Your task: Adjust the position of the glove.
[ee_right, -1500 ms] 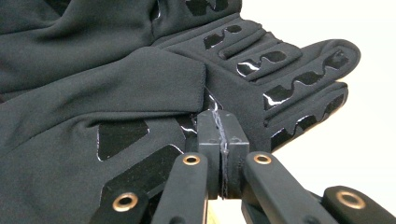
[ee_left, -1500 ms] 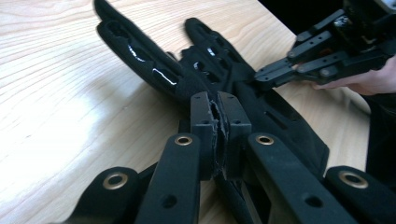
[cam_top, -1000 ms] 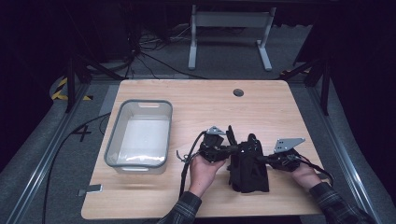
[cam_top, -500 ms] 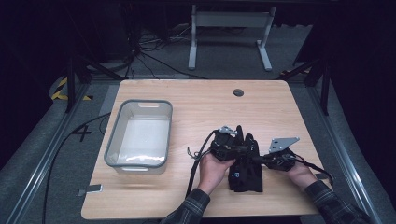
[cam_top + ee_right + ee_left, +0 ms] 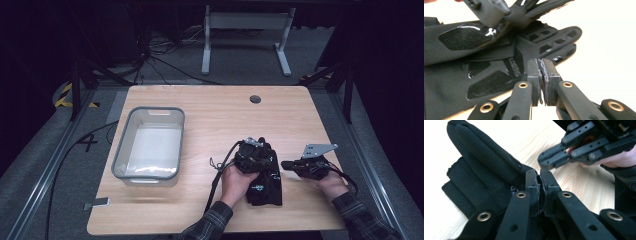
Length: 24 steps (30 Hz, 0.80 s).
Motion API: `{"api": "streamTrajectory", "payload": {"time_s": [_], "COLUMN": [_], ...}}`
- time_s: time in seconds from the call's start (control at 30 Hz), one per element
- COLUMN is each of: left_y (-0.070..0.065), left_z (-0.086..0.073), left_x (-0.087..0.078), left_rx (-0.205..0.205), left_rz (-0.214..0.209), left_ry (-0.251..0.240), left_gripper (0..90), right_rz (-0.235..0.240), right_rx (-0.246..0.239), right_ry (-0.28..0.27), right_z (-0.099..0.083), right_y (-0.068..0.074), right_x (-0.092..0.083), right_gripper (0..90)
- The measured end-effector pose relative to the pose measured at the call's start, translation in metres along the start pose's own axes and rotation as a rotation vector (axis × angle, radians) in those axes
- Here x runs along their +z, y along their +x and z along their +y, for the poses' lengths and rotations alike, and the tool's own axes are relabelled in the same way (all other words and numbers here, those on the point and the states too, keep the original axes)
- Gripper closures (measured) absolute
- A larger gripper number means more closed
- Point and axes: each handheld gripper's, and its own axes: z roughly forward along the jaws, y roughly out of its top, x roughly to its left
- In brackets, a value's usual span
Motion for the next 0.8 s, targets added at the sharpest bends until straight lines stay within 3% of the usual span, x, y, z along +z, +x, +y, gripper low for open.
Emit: {"api": "streamTrajectory", "payload": {"time_s": [0.1,0.27,0.47,0.63,0.7,0.8], "left_y": [0.0,-0.004,-0.009,-0.011,-0.012,-0.015], "left_z": [0.001,0.002,0.001,-0.007,-0.012,-0.019], "left_x": [0.002,0.0,-0.014,-0.03,-0.033,-0.034], "left_rx": [0.001,0.028,0.067,0.101,0.11,0.114], "left_rz": [-0.006,-0.008,0.011,0.028,0.034,0.035], "left_ry": [-0.005,-0.017,-0.031,0.003,0.022,0.038], "left_gripper": [84.1,71.3,70.1,89.5,89.7,89.7], "right_rz": [-0.005,-0.022,-0.03,-0.049,-0.06,-0.077], "right_rx": [0.015,0.018,0.028,0.049,0.072,0.08], "right_ry": [-0.012,-0.011,-0.013,0.0,0.021,0.028], "right_z": [-0.004,-0.008,-0.013,-0.02,-0.026,-0.031], "right_y": [-0.004,-0.006,-0.007,-0.008,-0.009,-0.009], "right_x": [-0.005,-0.009,-0.014,-0.018,-0.02,-0.023], "right_gripper": [84.0,75.3,62.5,41.4,33.3,29.2]}}
